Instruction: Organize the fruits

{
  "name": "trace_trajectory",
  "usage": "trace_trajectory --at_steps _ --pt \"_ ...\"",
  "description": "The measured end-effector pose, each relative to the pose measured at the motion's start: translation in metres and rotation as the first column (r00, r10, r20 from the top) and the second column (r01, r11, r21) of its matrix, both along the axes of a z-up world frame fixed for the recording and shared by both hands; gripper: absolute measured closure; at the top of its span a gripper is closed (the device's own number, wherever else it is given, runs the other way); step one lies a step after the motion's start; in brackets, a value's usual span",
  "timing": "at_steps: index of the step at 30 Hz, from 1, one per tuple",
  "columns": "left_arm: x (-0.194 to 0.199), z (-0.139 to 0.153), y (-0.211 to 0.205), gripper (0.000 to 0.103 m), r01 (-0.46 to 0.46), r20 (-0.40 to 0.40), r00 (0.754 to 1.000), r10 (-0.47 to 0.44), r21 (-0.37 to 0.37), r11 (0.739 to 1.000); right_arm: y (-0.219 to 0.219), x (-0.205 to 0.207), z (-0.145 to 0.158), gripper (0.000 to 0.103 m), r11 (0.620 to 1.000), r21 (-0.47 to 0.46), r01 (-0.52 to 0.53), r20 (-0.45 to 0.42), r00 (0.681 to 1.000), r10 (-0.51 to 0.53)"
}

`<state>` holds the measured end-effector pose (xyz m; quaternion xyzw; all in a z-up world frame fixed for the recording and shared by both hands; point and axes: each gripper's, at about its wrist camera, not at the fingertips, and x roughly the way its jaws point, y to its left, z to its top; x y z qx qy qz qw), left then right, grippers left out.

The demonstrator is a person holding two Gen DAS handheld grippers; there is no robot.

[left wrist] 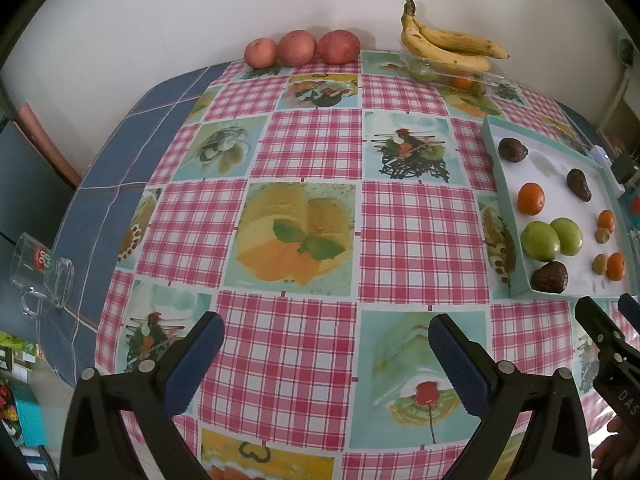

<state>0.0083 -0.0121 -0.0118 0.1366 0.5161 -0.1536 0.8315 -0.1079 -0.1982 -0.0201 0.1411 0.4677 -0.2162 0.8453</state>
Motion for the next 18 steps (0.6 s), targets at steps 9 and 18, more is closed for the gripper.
trace_trajectory --at_steps 9,18 --pt "0.0005 -0.0004 0.0007 0.0 0.002 0.0 1.0 -0.002 0.001 1.0 0.0002 0.0005 -0.0001 0.012 1.0 0.0 0.0 -0.001 1.0 0.0" --pt "0.0003 -0.001 0.0011 0.0 0.0 0.001 1.0 0.0 0.005 1.0 -0.0002 0.0004 -0.0018 0.012 1.0 0.0 -0.002 -0.005 1.0 0.002"
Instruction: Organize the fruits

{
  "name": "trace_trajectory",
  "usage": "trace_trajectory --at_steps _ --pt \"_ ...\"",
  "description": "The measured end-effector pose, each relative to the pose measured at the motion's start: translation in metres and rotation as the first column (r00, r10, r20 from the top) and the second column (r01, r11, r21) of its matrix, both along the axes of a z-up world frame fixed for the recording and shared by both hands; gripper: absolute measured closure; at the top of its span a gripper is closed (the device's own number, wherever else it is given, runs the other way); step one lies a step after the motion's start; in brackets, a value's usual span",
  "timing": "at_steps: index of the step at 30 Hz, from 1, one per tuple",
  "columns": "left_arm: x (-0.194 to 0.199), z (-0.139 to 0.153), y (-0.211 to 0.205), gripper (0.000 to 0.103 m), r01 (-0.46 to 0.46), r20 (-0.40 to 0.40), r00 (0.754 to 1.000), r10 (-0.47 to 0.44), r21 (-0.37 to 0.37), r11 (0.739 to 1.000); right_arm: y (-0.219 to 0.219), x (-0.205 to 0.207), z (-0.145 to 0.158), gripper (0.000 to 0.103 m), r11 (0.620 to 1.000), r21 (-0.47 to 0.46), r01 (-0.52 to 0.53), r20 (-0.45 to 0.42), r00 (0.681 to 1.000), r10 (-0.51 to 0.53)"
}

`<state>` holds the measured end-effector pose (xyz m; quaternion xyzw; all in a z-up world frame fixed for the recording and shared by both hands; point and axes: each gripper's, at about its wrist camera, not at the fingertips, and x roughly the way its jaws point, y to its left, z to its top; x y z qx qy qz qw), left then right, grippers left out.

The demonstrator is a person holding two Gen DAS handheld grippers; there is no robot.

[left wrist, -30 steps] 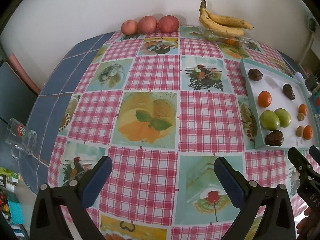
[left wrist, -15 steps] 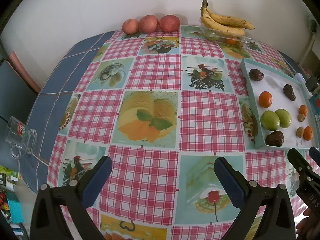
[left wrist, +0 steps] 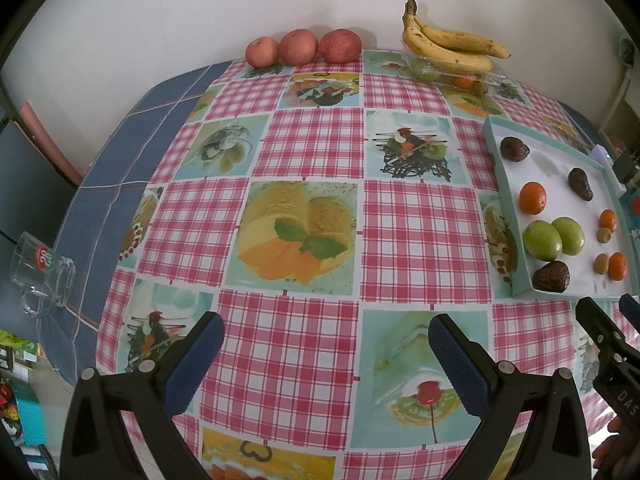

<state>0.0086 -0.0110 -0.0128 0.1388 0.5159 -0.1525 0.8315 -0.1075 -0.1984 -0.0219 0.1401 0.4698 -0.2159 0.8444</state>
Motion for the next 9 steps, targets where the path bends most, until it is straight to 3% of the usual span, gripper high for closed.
trace_trajectory --at_steps 9 --pt "-0.0004 0.0001 -0.0001 0.0 -0.007 -0.002 1.0 0.007 0.002 1.0 0.0002 0.0007 0.0002 0.012 1.0 0.0 0.001 0.0 1.0 -0.001"
